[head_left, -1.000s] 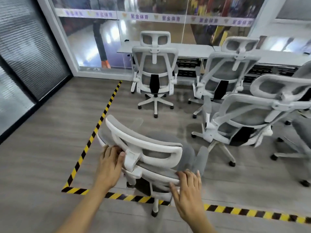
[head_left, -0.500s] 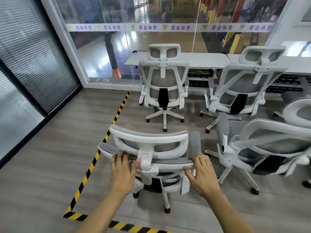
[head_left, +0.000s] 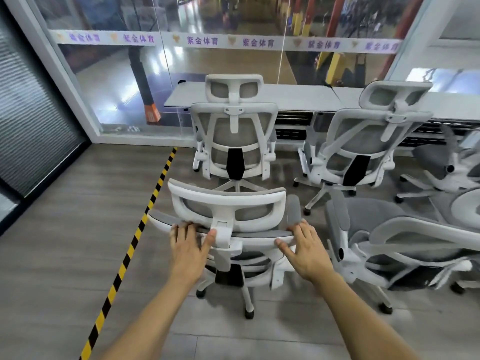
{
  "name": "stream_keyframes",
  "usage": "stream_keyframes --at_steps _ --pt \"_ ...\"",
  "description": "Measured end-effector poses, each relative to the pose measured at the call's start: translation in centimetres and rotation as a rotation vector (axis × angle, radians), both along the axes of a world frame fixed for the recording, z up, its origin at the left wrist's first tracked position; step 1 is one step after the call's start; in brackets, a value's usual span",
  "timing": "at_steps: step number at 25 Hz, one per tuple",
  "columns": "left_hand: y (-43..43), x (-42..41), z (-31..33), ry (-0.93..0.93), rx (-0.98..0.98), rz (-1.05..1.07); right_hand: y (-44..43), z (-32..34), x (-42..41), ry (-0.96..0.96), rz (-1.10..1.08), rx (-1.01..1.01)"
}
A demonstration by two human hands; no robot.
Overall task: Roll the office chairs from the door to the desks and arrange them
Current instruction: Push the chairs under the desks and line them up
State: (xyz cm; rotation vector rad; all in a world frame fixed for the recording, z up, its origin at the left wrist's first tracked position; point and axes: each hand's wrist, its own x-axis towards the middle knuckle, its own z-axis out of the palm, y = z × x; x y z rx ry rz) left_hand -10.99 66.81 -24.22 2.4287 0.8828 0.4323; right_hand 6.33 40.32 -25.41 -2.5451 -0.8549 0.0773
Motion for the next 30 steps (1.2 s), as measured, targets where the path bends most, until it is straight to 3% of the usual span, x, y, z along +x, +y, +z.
stream_keyframes --at_steps 11,13,15,17,19,21,26,30 --pt "2.6 6.8 0.9 0.023 0.0 -0.009 3.6 1.8 6.4 0.18 -0.072 -0.112" --pt "0.9 6.6 2.0 -0.107 -0.03 0.089 2.8 1.8 6.4 0.169 -0.083 -0.085" --pt "-2.2 6.6 3.4 -0.283 0.092 0.109 -0.1 1.7 6.8 0.105 -0.146 -0.029" --pt "-6.2 8.2 3.7 -0.374 0.243 -0.1 -5.0 1.8 8.5 -0.062 -0.236 -0.023" --pt "-9.7 11.2 3.4 -0.322 0.321 -0.38 -10.6 2.2 11.3 -0.203 -0.334 -0.079" --pt "-12.2 15.4 2.6 -0.172 0.358 -0.502 -15.9 2.6 15.0 -0.261 -0.419 -0.158" --pt "-15.1 22.2 -0.9 0.232 0.374 -0.394 -25.6 0.5 20.9 -0.216 -0.493 -0.403" --pt "-16.8 23.1 -1.4 0.286 0.473 -0.27 -29.1 -2.2 22.8 -0.345 -0.334 -0.359"
